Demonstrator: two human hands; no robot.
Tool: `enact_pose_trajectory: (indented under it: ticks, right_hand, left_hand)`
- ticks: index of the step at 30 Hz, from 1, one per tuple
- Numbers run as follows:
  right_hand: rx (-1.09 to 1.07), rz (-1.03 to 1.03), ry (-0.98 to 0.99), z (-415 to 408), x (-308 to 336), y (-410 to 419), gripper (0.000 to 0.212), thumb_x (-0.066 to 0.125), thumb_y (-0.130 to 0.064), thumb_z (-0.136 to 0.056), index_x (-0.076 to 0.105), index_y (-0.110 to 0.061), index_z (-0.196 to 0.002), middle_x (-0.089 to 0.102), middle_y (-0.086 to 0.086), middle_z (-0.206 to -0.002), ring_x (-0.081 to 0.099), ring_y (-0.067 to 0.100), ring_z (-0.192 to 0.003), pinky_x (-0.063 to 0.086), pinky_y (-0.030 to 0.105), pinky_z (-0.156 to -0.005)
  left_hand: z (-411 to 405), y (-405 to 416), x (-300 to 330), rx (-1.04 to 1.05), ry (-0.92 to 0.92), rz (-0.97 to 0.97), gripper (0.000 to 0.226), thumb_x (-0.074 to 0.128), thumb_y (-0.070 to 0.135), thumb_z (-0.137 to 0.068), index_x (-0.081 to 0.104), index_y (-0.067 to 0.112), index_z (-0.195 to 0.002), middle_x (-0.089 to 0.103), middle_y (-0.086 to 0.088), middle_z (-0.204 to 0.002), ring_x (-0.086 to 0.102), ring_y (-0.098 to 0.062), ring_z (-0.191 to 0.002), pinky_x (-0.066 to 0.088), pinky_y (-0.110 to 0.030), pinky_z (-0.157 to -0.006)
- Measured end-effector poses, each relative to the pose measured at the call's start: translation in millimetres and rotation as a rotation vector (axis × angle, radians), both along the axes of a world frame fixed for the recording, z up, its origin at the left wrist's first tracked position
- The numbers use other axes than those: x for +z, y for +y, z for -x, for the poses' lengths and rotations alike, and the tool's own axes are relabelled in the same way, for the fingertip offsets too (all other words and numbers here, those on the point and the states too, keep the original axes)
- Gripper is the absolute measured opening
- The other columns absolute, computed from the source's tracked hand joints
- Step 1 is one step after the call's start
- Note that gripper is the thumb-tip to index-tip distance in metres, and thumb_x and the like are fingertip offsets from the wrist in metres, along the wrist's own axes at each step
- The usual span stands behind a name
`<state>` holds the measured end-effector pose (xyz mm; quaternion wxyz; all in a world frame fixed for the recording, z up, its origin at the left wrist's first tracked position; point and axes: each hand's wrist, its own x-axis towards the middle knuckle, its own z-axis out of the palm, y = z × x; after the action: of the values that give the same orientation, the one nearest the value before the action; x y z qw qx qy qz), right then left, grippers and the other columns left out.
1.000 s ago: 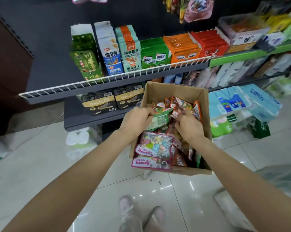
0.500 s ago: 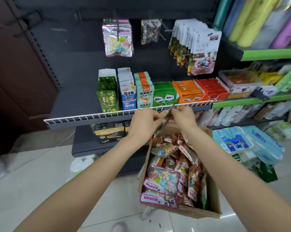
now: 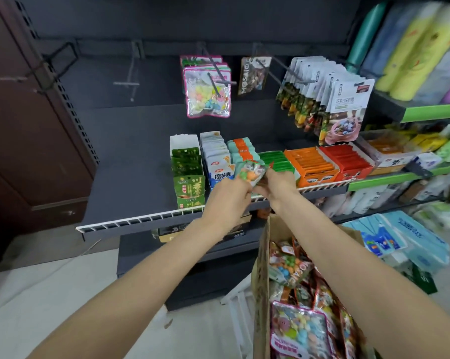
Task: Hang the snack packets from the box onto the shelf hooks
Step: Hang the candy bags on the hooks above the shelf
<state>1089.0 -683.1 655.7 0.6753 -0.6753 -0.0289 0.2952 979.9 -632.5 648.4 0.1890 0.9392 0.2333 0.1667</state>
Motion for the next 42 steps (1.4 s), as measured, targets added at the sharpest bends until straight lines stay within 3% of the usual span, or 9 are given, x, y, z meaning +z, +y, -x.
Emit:
enact_pose_trajectory:
  ticks: [4,8,10,15,20,27,33,38,42]
  right_hand:
    - [0.102,-0.073,0.021,3,5,14,0.014,0.047,-0.004,-0.095,0.058,0.003,-0.101,0.064,0.015,-0.092,0.065,0.02,-0.073,0.06,0.028,-0.067]
    - [0.229,0.174,-0.276,-2,-1,18,0.035,0.054,-0.028,-0.094,0.045,-0.015,-0.125,0.054,-0.002,-0.113,0.055,0.013,-0.1,0.049,0.035,-0.093]
    - [0.226,0.21,-0.386,-6,-1,21,0.036,0.058,-0.029,-0.092,0.049,-0.015,-0.124,0.055,-0.003,-0.115,0.054,0.014,-0.103,0.047,0.028,-0.08]
    - [0.181,0.136,-0.505,-10,13,32,0.015,0.067,-0.018,-0.086,0.057,-0.012,-0.076,0.067,0.003,-0.088,0.061,0.013,-0.079,0.042,0.019,-0.058]
    - [0.242,-0.033,-0.626,-11,39,41,0.013,0.063,-0.015,-0.089,0.056,-0.01,-0.079,0.069,0.005,-0.084,0.063,0.01,-0.068,0.047,0.021,-0.055]
    - [0.154,-0.168,-0.666,-16,71,65,0.017,0.06,-0.015,-0.091,0.055,-0.018,-0.075,0.064,-0.003,-0.078,0.058,-0.002,-0.063,0.045,0.016,-0.056]
    - [-0.014,-0.054,-0.698,-23,69,93,0.02,0.059,-0.015,-0.091,0.051,-0.02,-0.073,0.066,0.009,-0.084,0.063,0.019,-0.078,0.052,0.038,-0.069]
    - [-0.031,-0.025,-0.746,-24,67,101,0.024,0.058,-0.016,-0.091,0.044,-0.015,-0.071,0.051,0.004,-0.069,0.047,0.011,-0.062,0.038,0.025,-0.056]
    - [-0.032,0.0,-0.817,-21,65,107,0.024,0.058,-0.017,-0.091,0.042,-0.01,-0.074,0.046,0.006,-0.066,0.042,0.014,-0.059,0.036,0.031,-0.056]
  left_hand:
    - [1,31,11,0.05,-0.099,0.041,0.024,0.051,0.01,-0.091,0.072,0.011,-0.102,0.072,-0.011,-0.092,0.065,-0.027,-0.088,0.05,-0.038,-0.081]
    - [7,61,21,0.135,-0.269,0.221,0.017,0.061,0.007,-0.087,0.074,0.007,-0.097,0.074,-0.007,-0.093,0.067,-0.017,-0.086,0.052,-0.031,-0.085]
    - [11,74,25,0.147,-0.296,0.299,0.013,0.066,0.008,-0.085,0.074,0.007,-0.095,0.073,-0.005,-0.091,0.065,-0.011,-0.082,0.052,-0.022,-0.081]
    - [19,100,35,0.2,-0.345,0.415,0.003,0.075,0.015,-0.078,0.075,0.012,-0.078,0.067,0.008,-0.072,0.057,0.002,-0.065,0.041,0.0,-0.059]
    - [28,125,53,0.377,-0.507,0.418,0.006,0.071,0.015,-0.082,0.075,0.014,-0.078,0.067,0.008,-0.072,0.056,0.005,-0.064,0.038,0.001,-0.056]
    - [27,136,74,0.481,-0.463,0.25,0.015,0.062,0.01,-0.088,0.072,0.008,-0.077,0.069,0.002,-0.077,0.061,-0.015,-0.072,0.043,-0.024,-0.065]
    - [27,130,77,0.48,-0.513,0.194,0.012,0.061,0.017,-0.09,0.072,0.013,-0.086,0.064,0.005,-0.076,0.061,-0.013,-0.072,0.039,-0.023,-0.064]
    - [29,130,76,0.491,-0.48,0.141,0.014,0.06,0.017,-0.091,0.072,0.013,-0.087,0.07,0.001,-0.084,0.062,-0.014,-0.074,0.042,-0.024,-0.063]
    - [32,129,73,0.499,-0.439,0.087,0.015,0.059,0.019,-0.092,0.073,0.013,-0.09,0.072,-0.001,-0.087,0.064,-0.019,-0.079,0.048,-0.03,-0.068]
